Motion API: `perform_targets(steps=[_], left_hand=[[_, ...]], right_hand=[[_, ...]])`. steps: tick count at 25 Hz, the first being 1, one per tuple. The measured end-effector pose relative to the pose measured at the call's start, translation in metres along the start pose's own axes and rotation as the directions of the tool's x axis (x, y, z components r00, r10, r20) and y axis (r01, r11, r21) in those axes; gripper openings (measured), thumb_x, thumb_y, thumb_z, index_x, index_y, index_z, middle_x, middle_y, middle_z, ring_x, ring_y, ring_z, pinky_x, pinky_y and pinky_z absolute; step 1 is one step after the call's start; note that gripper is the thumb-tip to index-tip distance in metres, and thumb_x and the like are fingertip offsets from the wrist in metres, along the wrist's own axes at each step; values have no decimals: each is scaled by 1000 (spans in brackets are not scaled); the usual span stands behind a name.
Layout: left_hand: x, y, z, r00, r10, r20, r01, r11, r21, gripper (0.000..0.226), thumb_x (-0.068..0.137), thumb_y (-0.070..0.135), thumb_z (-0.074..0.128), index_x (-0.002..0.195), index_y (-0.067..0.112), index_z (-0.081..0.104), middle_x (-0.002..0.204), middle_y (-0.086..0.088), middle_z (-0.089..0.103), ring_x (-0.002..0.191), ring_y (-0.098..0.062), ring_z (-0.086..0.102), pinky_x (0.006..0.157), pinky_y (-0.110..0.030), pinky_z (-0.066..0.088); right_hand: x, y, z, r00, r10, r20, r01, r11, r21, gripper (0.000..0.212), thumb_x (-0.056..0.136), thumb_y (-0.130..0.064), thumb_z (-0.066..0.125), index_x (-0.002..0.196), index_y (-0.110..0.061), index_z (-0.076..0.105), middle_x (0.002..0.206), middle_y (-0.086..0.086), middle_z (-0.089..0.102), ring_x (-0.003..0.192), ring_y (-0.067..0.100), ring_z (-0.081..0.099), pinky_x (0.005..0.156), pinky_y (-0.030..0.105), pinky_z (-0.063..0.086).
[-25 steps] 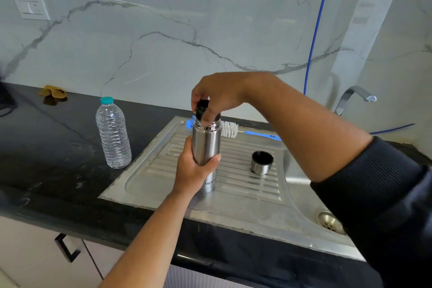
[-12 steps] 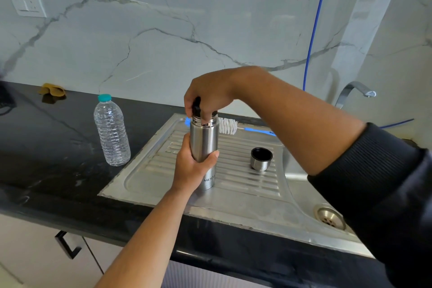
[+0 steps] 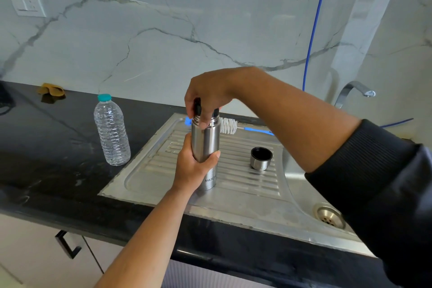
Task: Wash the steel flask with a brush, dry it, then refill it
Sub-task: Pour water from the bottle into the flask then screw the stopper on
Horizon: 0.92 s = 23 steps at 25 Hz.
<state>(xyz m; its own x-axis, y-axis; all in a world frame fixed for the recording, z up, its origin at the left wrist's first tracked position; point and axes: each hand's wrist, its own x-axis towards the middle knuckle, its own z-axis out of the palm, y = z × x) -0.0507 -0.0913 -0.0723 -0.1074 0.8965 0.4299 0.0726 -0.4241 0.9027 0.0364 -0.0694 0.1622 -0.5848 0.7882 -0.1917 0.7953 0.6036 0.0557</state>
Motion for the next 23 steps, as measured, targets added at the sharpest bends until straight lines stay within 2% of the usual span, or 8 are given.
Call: perform_targets(steps=[3,8,12,14,16,18,20,23], left_hand=[[0,0,0,1000,0,1,0,1000,21,58,85,14,83,128,32,49,104,5,66,90,-4,69,69,-16,57],[0,0,1,1000,21,-6,-21,999,31,58,83,18,84,128,29,50,103,3,67,89,-4,69,68,-16,56],[0,1,1,1000,24,-10,-24,999,32,57,83,19,84,126,33,50,102,6,66,89,-3,68,68,-15,56],[1,0,1,1000,20,-3,-20,999,24,57,83,20,84,126,33,50,102,6,67,89,-5,69,69,-17,57],[1,0,1,1000,12,4,-12,1000,29,56,84,17,84,127,31,50,103,6,66,89,-5,69,68,-17,57],[1,0,1,1000,10,-2,-10,1000,28,55,84,15,84,127,28,51,101,4,66,87,-6,69,67,-18,57],[1,-1,0,1000,14,-7,-13,1000,20,54,83,17,84,125,29,52,100,3,67,85,-8,69,67,-19,58],[-1,0,0,1000,21,-4,-21,1000,15,56,80,23,83,126,31,52,101,3,68,87,-8,69,68,-18,58]], right_hand=[[-2,3,-3,998,50,-30,-50,999,5,53,80,-46,84,120,-15,68,114,3,71,87,18,73,68,24,55],[-2,2,8,974,200,-107,-200,980,17,52,88,-64,66,78,-13,62,62,2,71,51,15,70,67,28,52],[-7,-5,19,945,269,-185,-281,959,-42,69,95,-76,37,73,-13,57,65,3,62,54,15,61,58,28,42],[-9,-6,11,967,237,-97,-236,972,22,61,92,-73,49,85,-14,64,79,7,69,61,17,67,61,27,49],[-8,-5,3,989,149,-21,-149,988,28,35,89,-49,70,101,-15,69,92,6,73,64,16,71,63,25,54],[-6,-5,5,989,134,-54,-135,991,-6,28,88,-41,72,96,-14,69,75,2,75,59,16,73,66,27,56],[-4,-8,14,972,195,-129,-200,979,-30,42,95,-52,61,80,-13,60,51,0,66,52,16,68,63,28,52],[-7,-13,19,945,291,-146,-302,952,-54,61,97,-70,43,73,-15,51,66,4,59,57,15,58,61,30,43]])
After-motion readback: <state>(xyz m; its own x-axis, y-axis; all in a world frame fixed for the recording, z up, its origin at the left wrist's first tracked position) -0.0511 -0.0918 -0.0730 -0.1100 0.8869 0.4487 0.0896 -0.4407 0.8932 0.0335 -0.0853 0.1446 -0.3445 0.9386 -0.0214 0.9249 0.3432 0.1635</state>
